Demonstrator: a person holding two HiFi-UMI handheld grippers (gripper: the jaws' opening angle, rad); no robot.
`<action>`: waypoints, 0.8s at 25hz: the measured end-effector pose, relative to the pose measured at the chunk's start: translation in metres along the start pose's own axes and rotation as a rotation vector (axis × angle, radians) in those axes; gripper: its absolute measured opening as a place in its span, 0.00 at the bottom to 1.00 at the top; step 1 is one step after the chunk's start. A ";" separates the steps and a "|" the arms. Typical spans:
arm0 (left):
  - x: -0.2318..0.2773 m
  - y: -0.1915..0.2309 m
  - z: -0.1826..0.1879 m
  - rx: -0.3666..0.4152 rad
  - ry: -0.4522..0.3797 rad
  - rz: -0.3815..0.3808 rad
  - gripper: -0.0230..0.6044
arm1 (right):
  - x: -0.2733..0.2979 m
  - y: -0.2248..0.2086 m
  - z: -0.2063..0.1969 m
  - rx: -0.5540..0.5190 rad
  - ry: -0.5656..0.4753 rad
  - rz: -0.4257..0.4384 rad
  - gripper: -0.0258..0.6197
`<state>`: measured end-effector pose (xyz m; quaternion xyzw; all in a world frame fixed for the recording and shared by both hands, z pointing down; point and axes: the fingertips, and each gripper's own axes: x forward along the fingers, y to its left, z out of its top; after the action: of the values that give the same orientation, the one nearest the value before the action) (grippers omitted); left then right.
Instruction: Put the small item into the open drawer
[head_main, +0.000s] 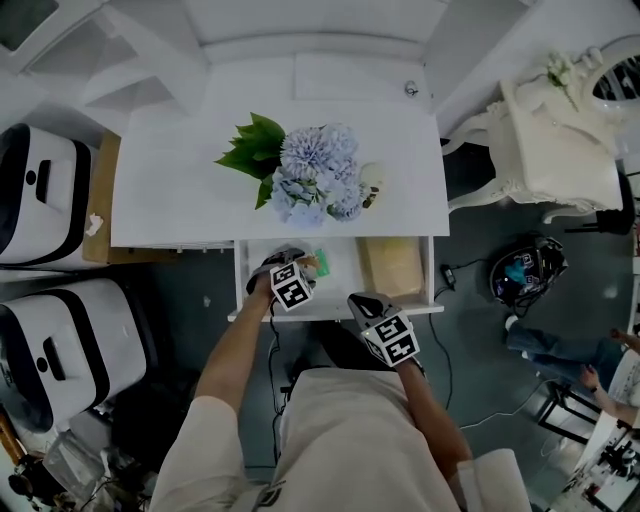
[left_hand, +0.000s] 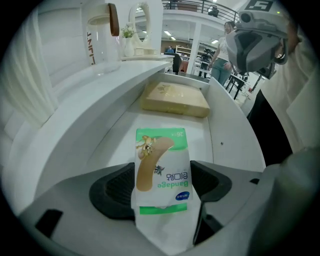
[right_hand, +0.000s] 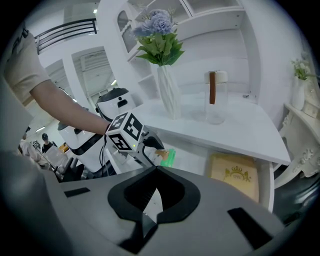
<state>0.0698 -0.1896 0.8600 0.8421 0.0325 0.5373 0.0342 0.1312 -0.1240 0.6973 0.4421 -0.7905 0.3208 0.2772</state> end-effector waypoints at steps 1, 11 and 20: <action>0.001 0.001 -0.002 -0.002 0.005 -0.001 0.61 | 0.000 0.000 -0.001 0.000 0.003 0.000 0.08; 0.015 0.008 -0.011 0.006 0.074 -0.014 0.61 | 0.003 0.002 -0.014 0.018 0.024 0.004 0.08; 0.022 0.017 -0.007 -0.049 0.049 0.027 0.61 | 0.000 -0.002 -0.026 0.033 0.035 -0.016 0.08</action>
<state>0.0731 -0.2039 0.8847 0.8278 0.0089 0.5589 0.0471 0.1370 -0.1053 0.7149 0.4472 -0.7765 0.3395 0.2862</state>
